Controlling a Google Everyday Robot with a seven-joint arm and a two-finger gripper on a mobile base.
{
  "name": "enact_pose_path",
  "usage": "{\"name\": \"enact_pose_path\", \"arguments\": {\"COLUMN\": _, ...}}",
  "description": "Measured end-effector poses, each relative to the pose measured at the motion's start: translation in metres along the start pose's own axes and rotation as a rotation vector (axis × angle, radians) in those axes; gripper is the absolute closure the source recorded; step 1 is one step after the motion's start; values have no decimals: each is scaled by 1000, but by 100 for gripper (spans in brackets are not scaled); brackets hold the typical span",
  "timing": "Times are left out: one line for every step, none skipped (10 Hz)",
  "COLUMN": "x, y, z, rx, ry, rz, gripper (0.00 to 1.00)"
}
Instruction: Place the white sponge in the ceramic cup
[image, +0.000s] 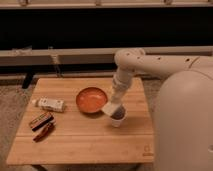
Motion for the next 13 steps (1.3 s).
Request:
{"name": "enact_pose_path", "arguments": {"x": 0, "y": -1, "z": -4, "rx": -5, "ry": -7, "rz": -5, "gripper": 76}}
{"name": "enact_pose_path", "arguments": {"x": 1, "y": -1, "z": -6, "rx": -10, "ry": -11, "rz": -9, "gripper": 65}}
{"name": "enact_pose_path", "arguments": {"x": 1, "y": -2, "z": -9, "rx": -14, "ry": -16, "rz": -11, "gripper": 56}}
{"name": "enact_pose_path", "arguments": {"x": 3, "y": -3, "z": -12, "rx": -17, "ry": -21, "rz": -9, "gripper": 45}}
{"name": "enact_pose_path", "arguments": {"x": 4, "y": -5, "z": -14, "rx": -19, "ry": -23, "rz": -7, "gripper": 36}}
{"name": "enact_pose_path", "arguments": {"x": 4, "y": -5, "z": -14, "rx": -22, "ry": -23, "rz": -6, "gripper": 28}}
{"name": "enact_pose_path", "arguments": {"x": 6, "y": -7, "z": -15, "rx": -27, "ry": -20, "rz": -2, "gripper": 21}}
{"name": "enact_pose_path", "arguments": {"x": 9, "y": -11, "z": -16, "rx": -29, "ry": -19, "rz": 6, "gripper": 20}}
{"name": "enact_pose_path", "arguments": {"x": 11, "y": -14, "z": -17, "rx": -29, "ry": -17, "rz": 12, "gripper": 20}}
{"name": "enact_pose_path", "arguments": {"x": 13, "y": -16, "z": -18, "rx": -29, "ry": -16, "rz": 17, "gripper": 20}}
{"name": "enact_pose_path", "arguments": {"x": 18, "y": -22, "z": -20, "rx": -27, "ry": -15, "rz": 26, "gripper": 20}}
{"name": "enact_pose_path", "arguments": {"x": 21, "y": -26, "z": -22, "rx": -26, "ry": -16, "rz": 32, "gripper": 22}}
{"name": "enact_pose_path", "arguments": {"x": 20, "y": -25, "z": -21, "rx": -26, "ry": -17, "rz": 28, "gripper": 31}}
